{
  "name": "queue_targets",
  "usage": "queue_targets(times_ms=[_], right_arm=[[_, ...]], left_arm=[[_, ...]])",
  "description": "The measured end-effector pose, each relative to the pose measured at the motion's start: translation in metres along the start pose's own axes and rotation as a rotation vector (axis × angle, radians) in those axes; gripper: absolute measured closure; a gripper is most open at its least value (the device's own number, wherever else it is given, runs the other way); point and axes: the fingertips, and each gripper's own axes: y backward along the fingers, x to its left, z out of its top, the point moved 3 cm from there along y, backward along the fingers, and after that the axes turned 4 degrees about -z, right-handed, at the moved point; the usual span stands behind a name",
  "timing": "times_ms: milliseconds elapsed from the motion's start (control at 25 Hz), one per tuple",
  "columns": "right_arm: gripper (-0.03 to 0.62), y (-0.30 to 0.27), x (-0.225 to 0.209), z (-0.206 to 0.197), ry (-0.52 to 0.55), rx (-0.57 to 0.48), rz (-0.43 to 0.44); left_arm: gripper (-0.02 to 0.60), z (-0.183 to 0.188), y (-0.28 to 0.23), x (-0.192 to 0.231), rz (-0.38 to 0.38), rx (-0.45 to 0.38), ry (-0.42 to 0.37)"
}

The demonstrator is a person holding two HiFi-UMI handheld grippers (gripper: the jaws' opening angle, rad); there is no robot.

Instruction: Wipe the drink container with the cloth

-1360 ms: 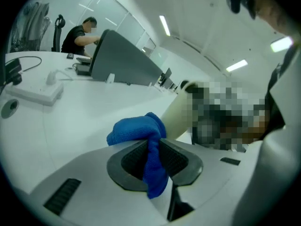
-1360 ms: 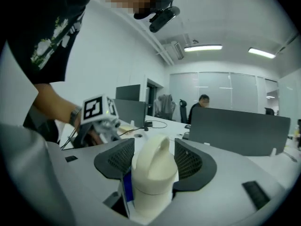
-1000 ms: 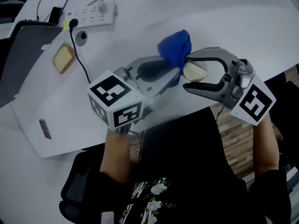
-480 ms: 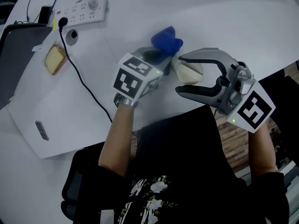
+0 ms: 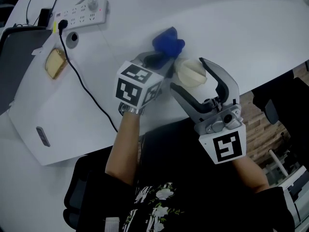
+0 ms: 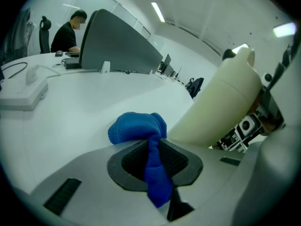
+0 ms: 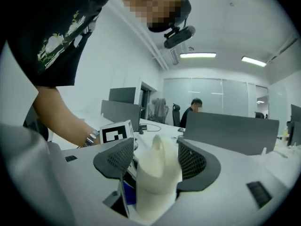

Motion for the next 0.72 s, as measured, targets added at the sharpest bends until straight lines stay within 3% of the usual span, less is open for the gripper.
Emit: queue_targets(times_ms=[200,280,400,480,600,720], right_arm=[[0.358,-0.003,-0.003,-0.006,-0.012,0.067,0.065],[0.361,-0.002,-0.003,-0.009,0.025,0.085,0.214],[0.361,-0.001,-0.005,-0.012,0.121,0.081,0.552],[0.364,-0.004,-0.008,-0.009,0.164,0.075,0.719],[0.367,-0.008,-0.005,-0.002,0.205,0.083,0.853],[0.367,-0.008,-0.003,-0.001,0.232,0.102,0.895]], left_arm=[[0.515,-0.001,0.008,-0.007,0.025,-0.025,0.004],[0.515,0.001,0.018,-0.013,0.012,-0.031,-0.007],[0.515,0.009,0.042,-0.019,-0.004,-0.056,-0.024],[0.515,0.023,0.06,-0.027,-0.041,-0.1,-0.03],[0.515,0.056,0.084,-0.051,-0.123,-0.222,-0.023],[0.515,0.068,0.086,-0.058,-0.136,-0.265,-0.029]])
